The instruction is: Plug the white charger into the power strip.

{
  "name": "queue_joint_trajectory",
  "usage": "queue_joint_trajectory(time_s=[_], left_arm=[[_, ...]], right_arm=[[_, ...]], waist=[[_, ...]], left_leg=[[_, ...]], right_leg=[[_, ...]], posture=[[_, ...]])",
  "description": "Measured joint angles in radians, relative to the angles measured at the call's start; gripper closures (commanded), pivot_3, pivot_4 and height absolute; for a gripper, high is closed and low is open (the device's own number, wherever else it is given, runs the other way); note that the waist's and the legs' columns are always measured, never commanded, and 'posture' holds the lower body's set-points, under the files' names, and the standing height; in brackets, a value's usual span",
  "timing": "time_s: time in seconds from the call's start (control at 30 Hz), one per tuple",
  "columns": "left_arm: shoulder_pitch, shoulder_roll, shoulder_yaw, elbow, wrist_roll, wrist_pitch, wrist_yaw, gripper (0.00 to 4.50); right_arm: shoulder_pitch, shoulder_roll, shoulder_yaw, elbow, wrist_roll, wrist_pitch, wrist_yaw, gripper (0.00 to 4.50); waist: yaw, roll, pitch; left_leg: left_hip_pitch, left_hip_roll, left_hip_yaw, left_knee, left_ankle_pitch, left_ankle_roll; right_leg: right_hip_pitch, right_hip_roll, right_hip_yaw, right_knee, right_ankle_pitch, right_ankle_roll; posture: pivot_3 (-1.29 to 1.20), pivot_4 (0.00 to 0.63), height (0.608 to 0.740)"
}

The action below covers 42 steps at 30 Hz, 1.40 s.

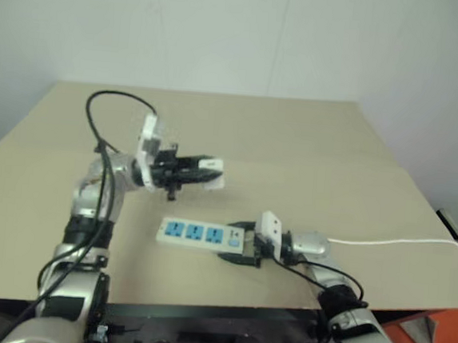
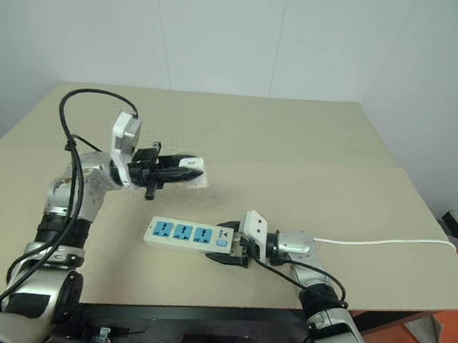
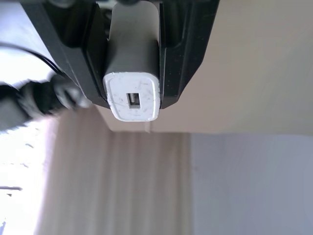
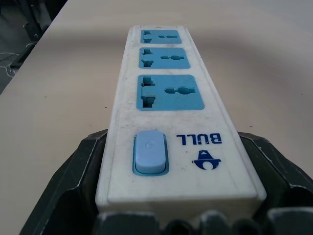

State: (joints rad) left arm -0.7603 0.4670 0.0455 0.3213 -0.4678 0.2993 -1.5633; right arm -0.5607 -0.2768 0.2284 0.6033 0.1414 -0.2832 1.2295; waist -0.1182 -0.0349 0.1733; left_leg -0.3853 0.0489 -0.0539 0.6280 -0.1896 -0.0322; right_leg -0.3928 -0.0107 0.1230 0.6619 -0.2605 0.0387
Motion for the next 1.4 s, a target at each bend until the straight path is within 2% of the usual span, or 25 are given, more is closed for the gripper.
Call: queue_joint_trajectory(time_s=[0.2, 1.03, 1.4], left_arm=[[0.064, -0.004, -0.094, 0.001, 0.037, -0.077, -0.042, 3.48], [0.066, -0.020, -0.094, -0.003, 0.026, -0.096, -0.023, 3.48], [0.147, -0.027, -0.109, 0.013, 0.046, -0.185, -0.019, 3.48]], right_arm=[[0.002, -0.001, -0.001, -0.006, 0.003, 0.020, 0.008, 1.08], [-0.074, 0.017, -0.001, 0.123, 0.000, -0.013, 0.094, 1.08], [-0.073, 0.016, -0.002, 0.122, 0.000, -0.013, 0.095, 1.08]], waist=[[0.000, 0.000, 0.000], [-0.009, 0.000, 0.000], [-0.008, 0.000, 0.000]], left_leg=[[0.001, 0.000, 0.000, 0.000, 0.000, 0.000], [0.005, 0.000, 0.000, 0.000, 0.000, 0.000], [0.005, 0.000, 0.000, 0.000, 0.000, 0.000]], right_leg=[[0.003, 0.000, 0.000, -0.002, 0.000, 0.000], [0.004, 0.001, 0.001, -0.002, 0.000, 0.000], [0.004, 0.001, 0.001, -0.002, 0.000, 0.000]], posture=[[0.00, 0.150, 0.740], [0.00, 0.150, 0.740], [0.00, 0.150, 0.740]])
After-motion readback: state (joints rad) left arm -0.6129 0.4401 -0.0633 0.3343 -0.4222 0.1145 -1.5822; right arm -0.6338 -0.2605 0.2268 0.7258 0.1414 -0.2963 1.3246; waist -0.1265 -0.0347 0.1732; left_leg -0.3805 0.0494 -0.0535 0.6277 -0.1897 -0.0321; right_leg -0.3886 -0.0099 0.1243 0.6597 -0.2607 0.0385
